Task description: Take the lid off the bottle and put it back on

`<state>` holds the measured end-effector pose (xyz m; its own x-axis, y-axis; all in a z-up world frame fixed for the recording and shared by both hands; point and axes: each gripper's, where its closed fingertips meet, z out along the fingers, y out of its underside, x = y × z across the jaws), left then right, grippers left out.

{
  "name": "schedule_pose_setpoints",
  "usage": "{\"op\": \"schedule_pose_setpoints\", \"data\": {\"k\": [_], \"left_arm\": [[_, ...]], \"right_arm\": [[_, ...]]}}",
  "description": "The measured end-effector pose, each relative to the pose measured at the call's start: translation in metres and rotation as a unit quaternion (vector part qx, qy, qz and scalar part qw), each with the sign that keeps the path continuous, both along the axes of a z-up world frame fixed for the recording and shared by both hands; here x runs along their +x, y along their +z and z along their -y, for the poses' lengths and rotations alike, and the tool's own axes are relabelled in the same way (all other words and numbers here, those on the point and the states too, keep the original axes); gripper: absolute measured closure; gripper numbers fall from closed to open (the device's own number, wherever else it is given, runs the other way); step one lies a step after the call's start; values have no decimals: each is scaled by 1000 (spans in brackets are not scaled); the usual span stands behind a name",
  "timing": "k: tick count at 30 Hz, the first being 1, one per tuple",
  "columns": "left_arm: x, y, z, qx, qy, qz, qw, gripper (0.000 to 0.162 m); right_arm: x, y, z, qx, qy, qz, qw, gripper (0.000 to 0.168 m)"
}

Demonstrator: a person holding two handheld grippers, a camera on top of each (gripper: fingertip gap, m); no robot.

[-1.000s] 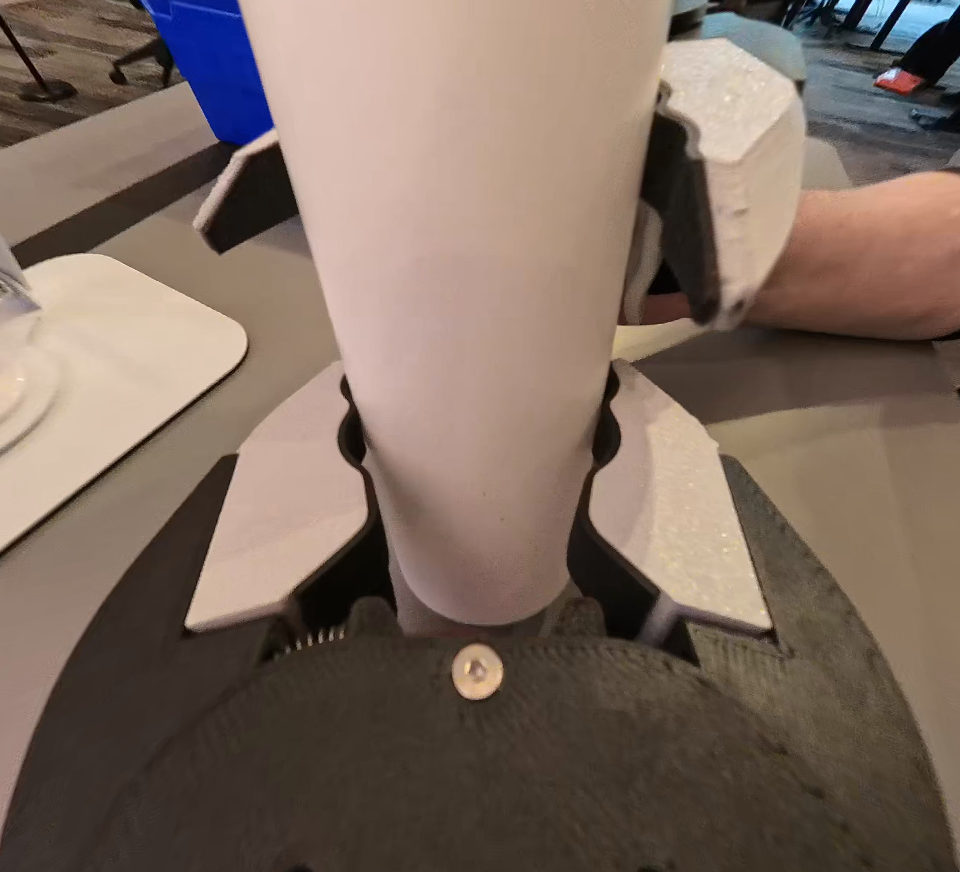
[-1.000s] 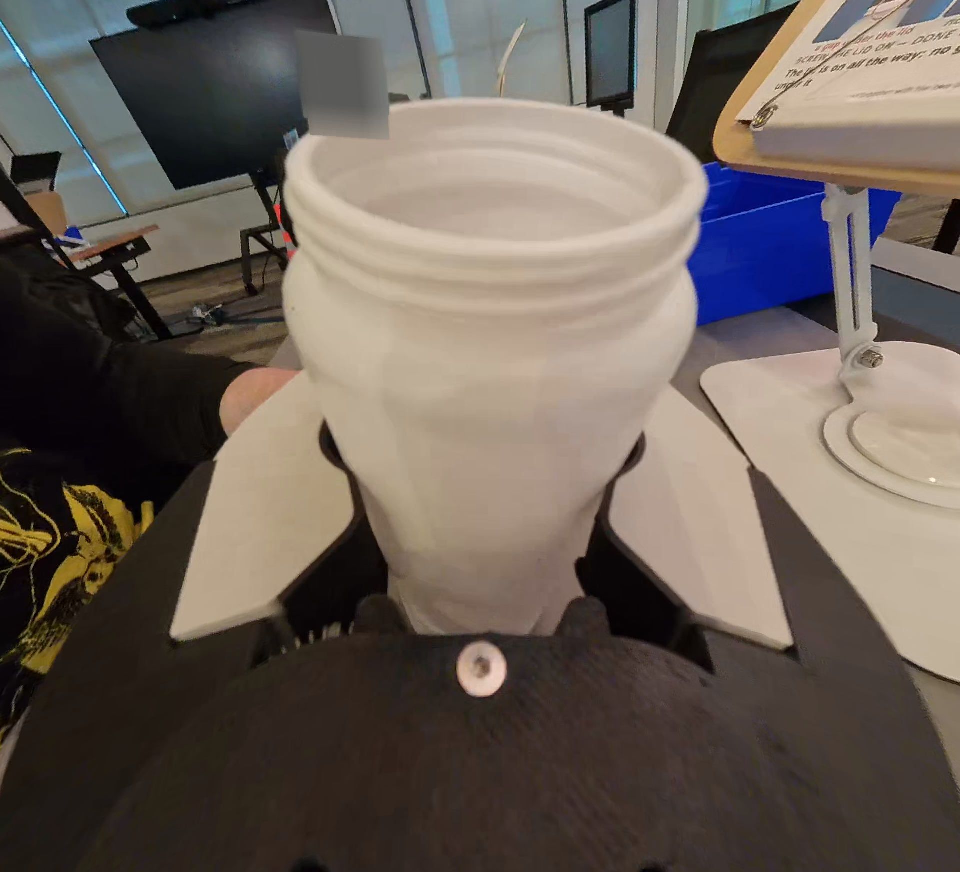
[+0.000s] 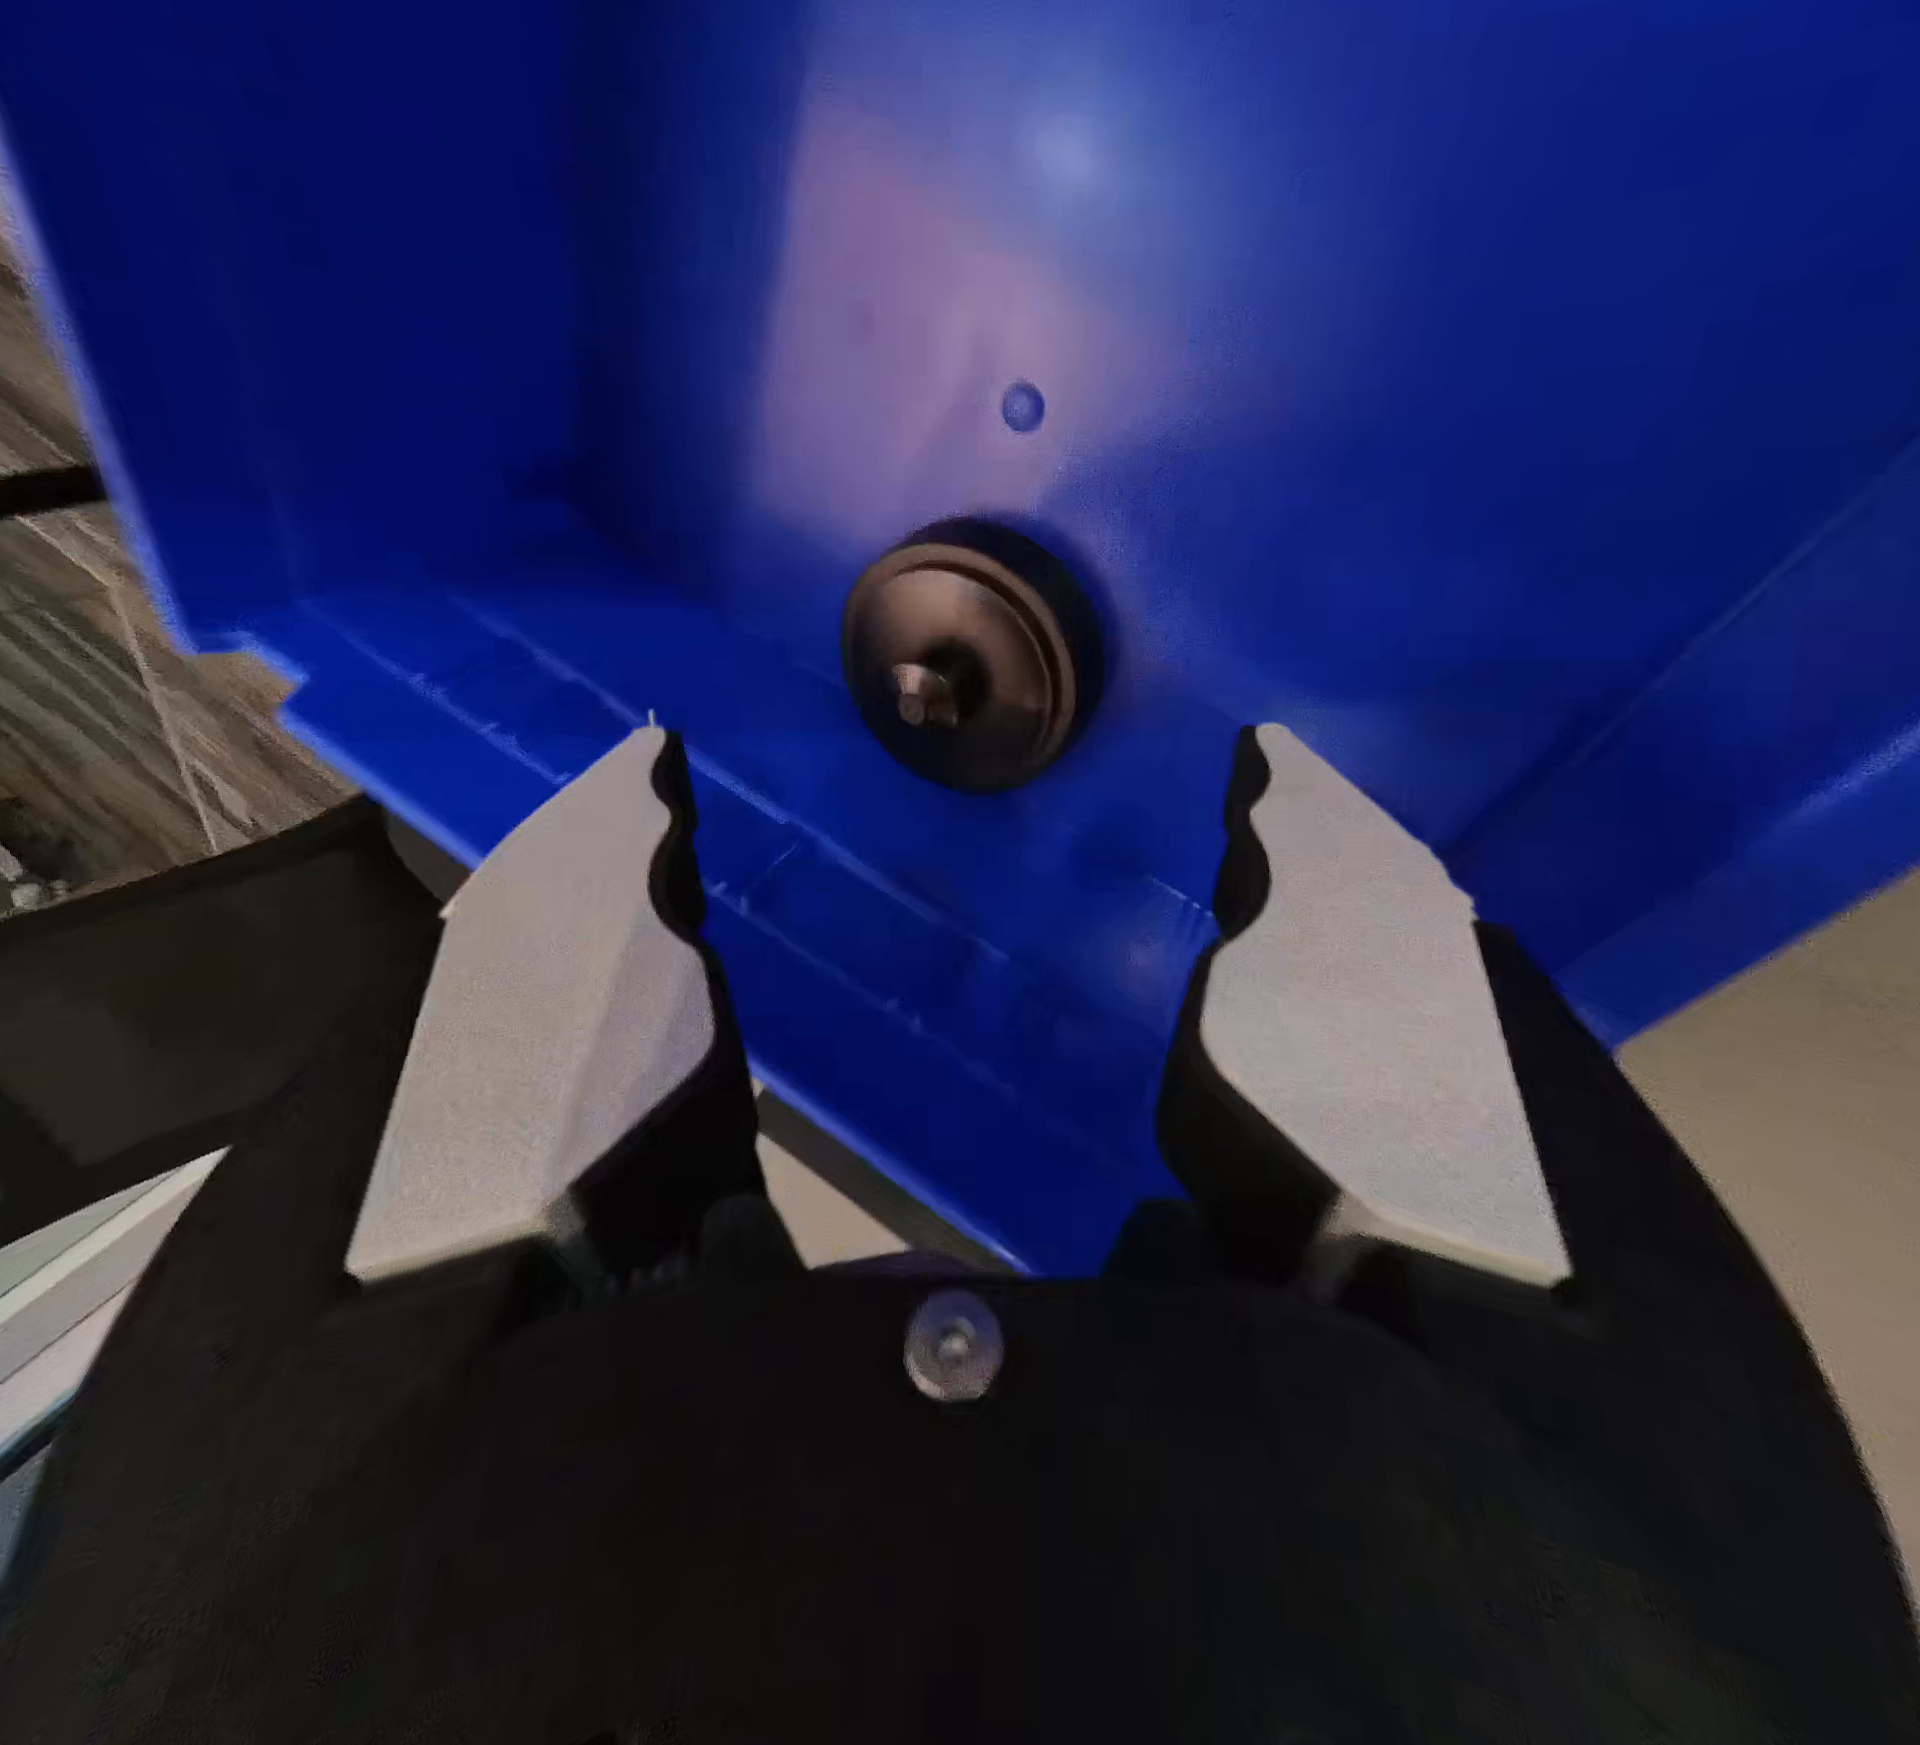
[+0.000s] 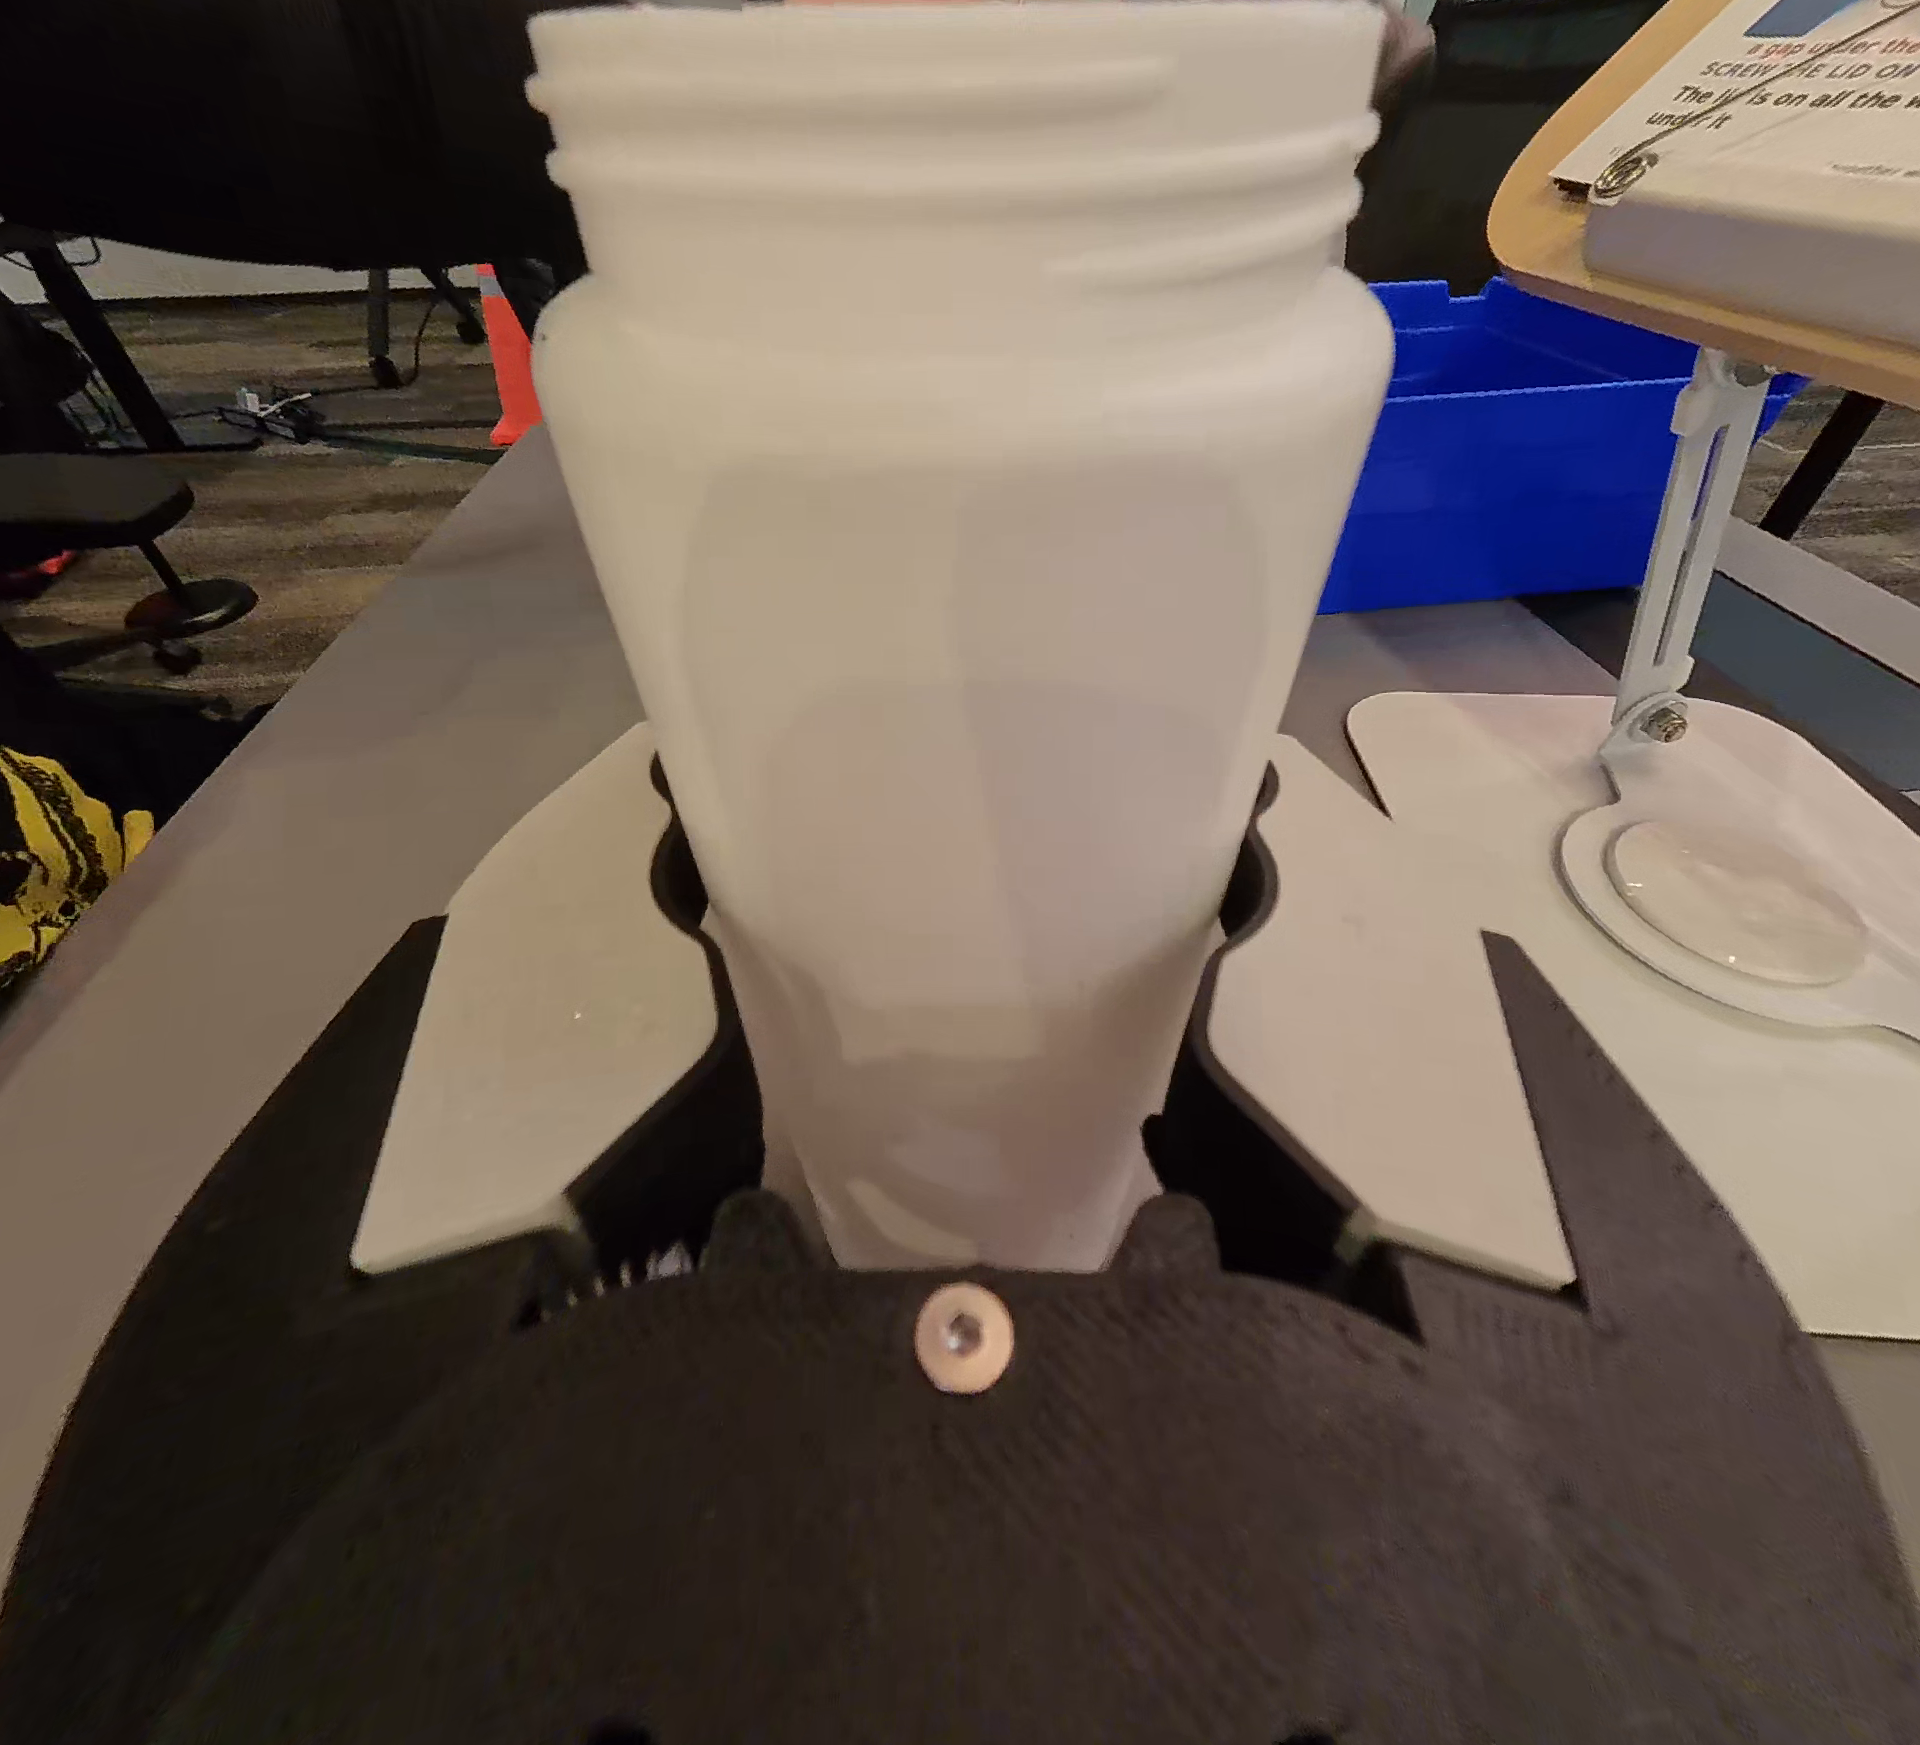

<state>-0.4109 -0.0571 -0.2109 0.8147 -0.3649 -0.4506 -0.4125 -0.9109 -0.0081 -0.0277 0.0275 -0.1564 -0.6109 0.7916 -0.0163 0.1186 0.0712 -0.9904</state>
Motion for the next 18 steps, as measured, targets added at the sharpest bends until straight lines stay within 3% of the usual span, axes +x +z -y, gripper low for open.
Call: {"op": "schedule_pose_setpoints", "data": {"k": [8, 18], "left_arm": [[-25, -49, 7, -153, -12, 13, 988, 73], [-32, -57, 14, -257, 0, 58, 965, 78]], "right_arm": [[-1, -4, -3, -10, 1, 6, 1000, 70], [-2, -8, -4, -10, 2, 13, 1000, 71]]}}
